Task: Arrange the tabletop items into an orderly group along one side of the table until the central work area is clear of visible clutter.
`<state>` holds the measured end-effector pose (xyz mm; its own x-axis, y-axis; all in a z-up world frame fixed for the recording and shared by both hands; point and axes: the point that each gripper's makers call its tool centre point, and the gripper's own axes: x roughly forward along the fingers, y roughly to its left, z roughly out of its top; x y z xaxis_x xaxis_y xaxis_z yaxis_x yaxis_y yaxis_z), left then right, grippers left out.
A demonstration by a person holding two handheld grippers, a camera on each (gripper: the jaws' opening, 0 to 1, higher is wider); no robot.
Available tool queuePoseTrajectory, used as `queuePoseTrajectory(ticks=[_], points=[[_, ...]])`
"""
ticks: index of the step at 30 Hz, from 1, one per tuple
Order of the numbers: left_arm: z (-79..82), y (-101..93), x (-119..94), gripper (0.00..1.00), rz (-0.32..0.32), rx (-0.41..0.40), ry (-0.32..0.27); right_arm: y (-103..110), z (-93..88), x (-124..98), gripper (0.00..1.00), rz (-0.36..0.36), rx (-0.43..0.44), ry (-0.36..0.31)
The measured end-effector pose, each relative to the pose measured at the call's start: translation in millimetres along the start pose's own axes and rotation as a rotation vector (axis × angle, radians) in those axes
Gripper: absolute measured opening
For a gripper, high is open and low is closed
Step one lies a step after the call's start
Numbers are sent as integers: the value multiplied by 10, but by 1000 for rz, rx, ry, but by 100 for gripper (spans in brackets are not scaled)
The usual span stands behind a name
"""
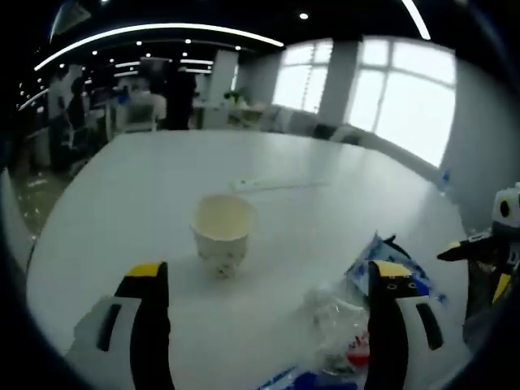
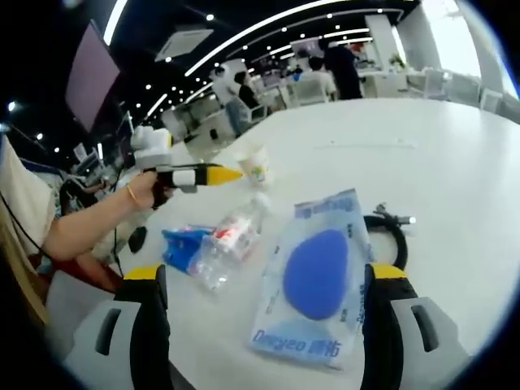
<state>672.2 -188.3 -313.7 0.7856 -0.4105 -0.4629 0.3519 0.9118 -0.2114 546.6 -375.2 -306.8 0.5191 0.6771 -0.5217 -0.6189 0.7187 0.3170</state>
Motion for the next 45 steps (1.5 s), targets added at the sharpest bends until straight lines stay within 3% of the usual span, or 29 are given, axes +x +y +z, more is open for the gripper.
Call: queuePoseTrajectory(ticks=[10, 12, 16, 18, 22, 27, 31, 33, 38, 45], points=[[-133, -230, -164, 98, 29, 26, 104, 37, -5, 24, 100, 17, -2, 8], [-126, -281, -184, 98, 30, 30, 96, 24, -19, 28, 100, 14, -4, 16], [-179, -407, -202, 91, 17, -9, 133, 19, -20, 28, 100, 9, -13, 16], [-191, -442, -190, 93, 22, -10, 142, -1, -45, 32, 100, -5, -32, 32], [-298, -479, -228, 86, 80, 19, 212, -19, -87, 35, 100, -25, -58, 59], [-447, -555, -220, 82, 89, 56, 317, -5, -60, 22, 100, -19, -60, 52], [-499, -617, -203, 72, 84, -9, 351, 9, -61, 16, 100, -19, -71, 58], [-579, -641, -229, 68, 107, -60, 403, 25, -60, 17, 100, -16, -72, 58], [-670, -720, -208, 54, 122, -167, 437, 53, -62, 18, 99, -11, -85, 64], [-748, -727, -91, 50, 146, -157, 459, 64, -73, 18, 99, -18, -111, 77]])
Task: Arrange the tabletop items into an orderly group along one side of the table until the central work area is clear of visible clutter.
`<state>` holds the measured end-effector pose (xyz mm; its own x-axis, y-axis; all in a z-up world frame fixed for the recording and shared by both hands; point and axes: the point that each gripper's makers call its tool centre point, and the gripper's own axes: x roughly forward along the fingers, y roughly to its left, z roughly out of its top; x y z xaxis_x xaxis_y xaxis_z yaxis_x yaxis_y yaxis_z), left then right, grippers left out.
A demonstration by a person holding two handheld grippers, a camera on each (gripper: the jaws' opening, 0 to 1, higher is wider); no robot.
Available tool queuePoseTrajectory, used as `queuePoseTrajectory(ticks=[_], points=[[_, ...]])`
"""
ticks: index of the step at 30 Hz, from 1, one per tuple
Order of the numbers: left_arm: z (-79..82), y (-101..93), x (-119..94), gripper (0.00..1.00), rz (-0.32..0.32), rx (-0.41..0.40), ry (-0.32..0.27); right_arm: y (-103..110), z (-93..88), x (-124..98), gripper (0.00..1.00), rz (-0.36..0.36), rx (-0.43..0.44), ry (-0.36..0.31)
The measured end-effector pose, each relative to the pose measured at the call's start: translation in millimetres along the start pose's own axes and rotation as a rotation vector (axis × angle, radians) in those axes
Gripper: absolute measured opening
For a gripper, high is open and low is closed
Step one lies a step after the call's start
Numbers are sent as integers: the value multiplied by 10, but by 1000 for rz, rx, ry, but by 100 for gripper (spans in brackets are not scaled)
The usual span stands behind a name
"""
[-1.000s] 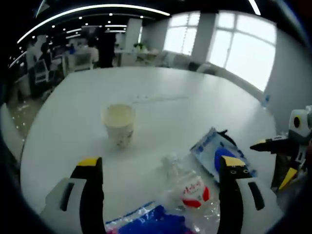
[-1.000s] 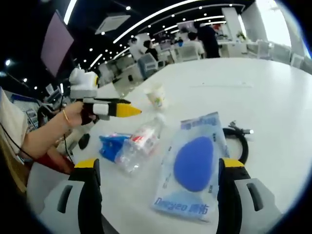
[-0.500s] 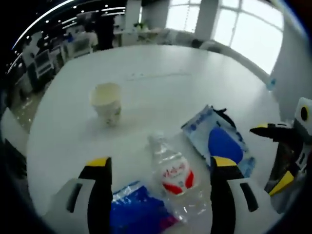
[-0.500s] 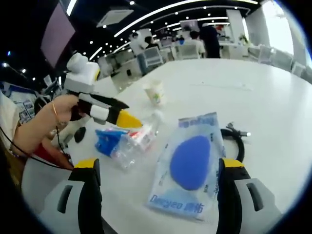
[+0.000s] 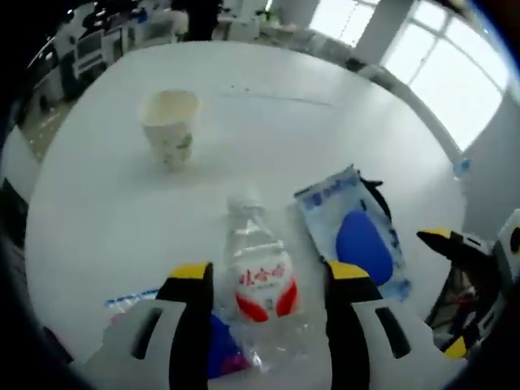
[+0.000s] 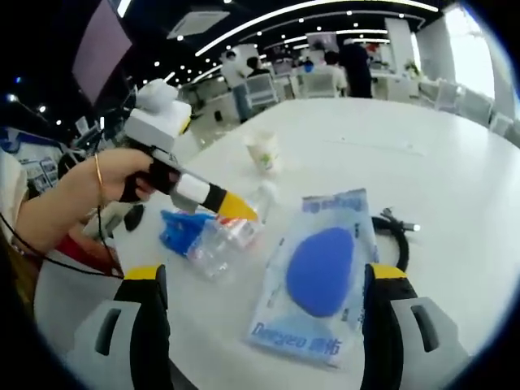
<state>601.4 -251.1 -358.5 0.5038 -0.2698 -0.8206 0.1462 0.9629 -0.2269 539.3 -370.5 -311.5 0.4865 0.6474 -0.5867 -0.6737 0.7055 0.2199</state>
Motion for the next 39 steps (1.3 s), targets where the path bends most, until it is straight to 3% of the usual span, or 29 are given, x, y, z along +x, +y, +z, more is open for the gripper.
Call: queuePoseTrajectory(ticks=[12, 19, 25, 30, 39], points=[[-141, 55, 139, 39, 24, -33, 77, 66, -29, 17, 99, 10, -25, 23], [-157, 66, 163, 39, 10, -82, 87, 72, -32, 21, 99, 14, -10, 24], [-138, 54, 177, 37, -12, -108, 76, 122, -35, 34, 99, 30, -14, 27], [-82, 34, 168, 35, -7, -29, 40, 116, -44, 31, 99, 28, -12, 29], [-55, 37, 105, 33, -23, -29, -29, 106, -41, 23, 99, 27, -10, 28]])
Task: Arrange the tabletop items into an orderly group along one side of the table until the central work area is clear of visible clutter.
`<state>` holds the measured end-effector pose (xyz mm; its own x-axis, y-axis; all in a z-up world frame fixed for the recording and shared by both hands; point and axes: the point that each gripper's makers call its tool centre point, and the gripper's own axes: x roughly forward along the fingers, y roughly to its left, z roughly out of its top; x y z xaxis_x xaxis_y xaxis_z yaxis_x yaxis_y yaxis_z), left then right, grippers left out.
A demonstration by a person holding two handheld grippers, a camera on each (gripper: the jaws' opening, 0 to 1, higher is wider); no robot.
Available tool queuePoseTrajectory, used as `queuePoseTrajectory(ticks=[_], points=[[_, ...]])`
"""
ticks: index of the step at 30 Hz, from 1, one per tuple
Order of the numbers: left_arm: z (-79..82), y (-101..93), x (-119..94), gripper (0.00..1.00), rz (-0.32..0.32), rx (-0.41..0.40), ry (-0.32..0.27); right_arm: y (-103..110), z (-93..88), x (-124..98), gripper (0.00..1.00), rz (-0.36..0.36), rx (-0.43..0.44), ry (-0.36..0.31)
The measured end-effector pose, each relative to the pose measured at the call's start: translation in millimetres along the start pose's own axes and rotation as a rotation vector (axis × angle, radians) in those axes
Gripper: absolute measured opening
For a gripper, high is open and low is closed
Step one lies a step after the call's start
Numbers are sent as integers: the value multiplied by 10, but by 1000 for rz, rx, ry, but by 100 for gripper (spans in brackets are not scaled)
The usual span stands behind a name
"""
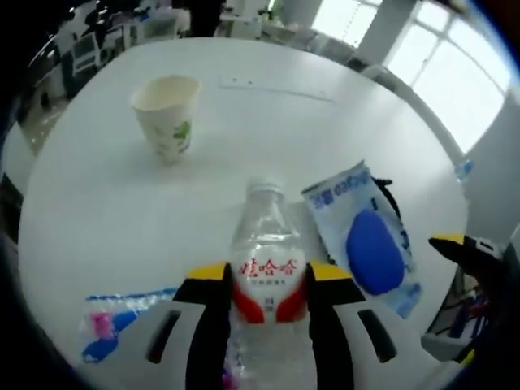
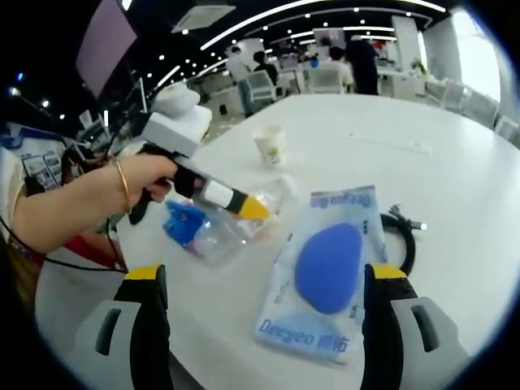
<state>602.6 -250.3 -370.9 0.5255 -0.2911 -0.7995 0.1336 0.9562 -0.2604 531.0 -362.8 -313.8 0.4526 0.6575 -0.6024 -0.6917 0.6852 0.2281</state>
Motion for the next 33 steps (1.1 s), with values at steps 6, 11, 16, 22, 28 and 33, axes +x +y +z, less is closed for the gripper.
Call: queuePoseTrajectory(ticks=[6, 11, 16, 22, 28, 33], points=[[75, -24, -97, 32, -19, 12, -48, 17, 3, 4, 99, 6, -1, 1], [86, -37, -190, 32, -21, 26, -72, 25, 8, 3, 99, 10, 0, -1], [155, -83, -329, 32, -30, 35, -146, 33, 0, 7, 99, 13, -1, 4], [245, -137, -517, 32, -29, 54, -257, 65, 27, -4, 99, 32, 11, -9], [207, -198, -593, 32, -19, 101, -318, 130, 112, -29, 99, 67, 25, -51], [144, -216, -642, 33, -6, 95, -336, 126, 97, -35, 100, 61, 9, -44]])
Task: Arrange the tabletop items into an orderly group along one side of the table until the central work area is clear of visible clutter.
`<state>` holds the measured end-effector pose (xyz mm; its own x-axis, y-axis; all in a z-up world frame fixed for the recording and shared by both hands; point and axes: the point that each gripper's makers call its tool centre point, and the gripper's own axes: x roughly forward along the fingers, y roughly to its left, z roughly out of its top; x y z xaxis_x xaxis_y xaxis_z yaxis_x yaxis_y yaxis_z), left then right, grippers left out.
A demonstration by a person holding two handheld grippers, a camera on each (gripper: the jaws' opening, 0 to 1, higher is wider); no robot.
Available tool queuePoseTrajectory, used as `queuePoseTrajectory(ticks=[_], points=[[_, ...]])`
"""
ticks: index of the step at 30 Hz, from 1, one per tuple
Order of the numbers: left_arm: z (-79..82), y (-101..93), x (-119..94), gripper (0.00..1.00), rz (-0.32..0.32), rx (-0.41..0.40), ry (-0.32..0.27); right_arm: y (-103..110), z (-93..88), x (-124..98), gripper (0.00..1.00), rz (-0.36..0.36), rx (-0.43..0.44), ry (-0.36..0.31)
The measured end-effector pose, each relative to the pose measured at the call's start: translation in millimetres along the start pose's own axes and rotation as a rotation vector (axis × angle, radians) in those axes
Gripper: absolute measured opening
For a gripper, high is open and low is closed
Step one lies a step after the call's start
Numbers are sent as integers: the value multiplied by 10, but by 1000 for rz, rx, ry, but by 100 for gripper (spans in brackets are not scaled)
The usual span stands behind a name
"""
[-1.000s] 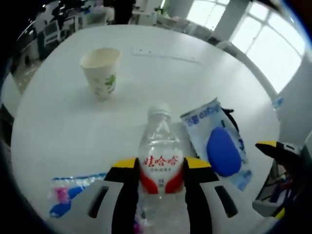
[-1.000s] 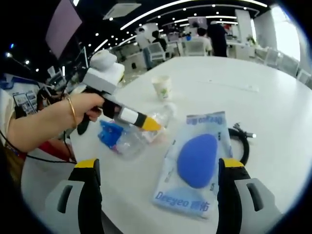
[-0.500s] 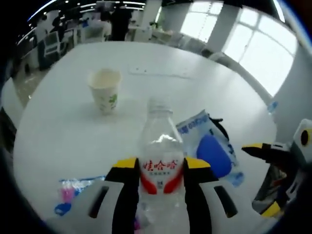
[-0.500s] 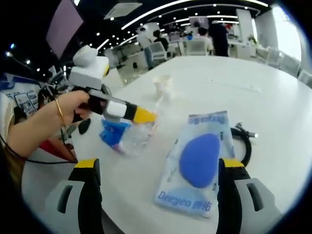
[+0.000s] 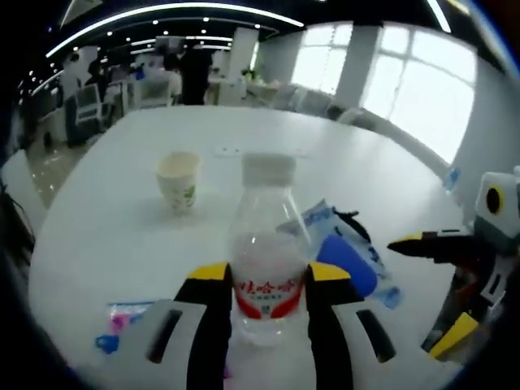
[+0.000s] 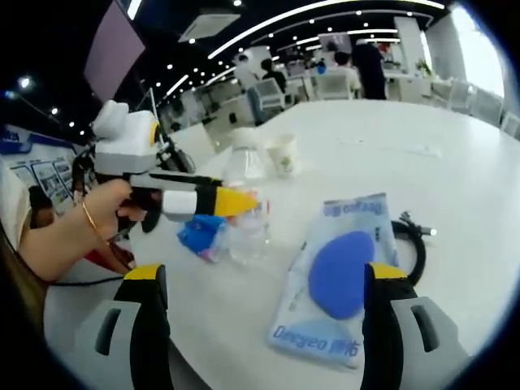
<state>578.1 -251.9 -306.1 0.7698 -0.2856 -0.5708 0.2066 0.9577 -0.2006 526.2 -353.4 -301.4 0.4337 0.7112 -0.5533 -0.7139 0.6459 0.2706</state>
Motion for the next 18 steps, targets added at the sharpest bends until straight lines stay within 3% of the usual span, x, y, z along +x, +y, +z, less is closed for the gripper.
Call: queuePoseTrajectory(ticks=[5, 12, 18], points=[[-47, -51, -64, 33, 35, 20, -14, 8, 15, -7, 100, 4, 5, -7], [-114, -15, -167, 34, 106, -66, -56, -1, 9, 1, 99, -1, 8, -4], [-161, -54, -212, 34, 133, -58, -62, -4, -9, 6, 99, -4, 7, 4]])
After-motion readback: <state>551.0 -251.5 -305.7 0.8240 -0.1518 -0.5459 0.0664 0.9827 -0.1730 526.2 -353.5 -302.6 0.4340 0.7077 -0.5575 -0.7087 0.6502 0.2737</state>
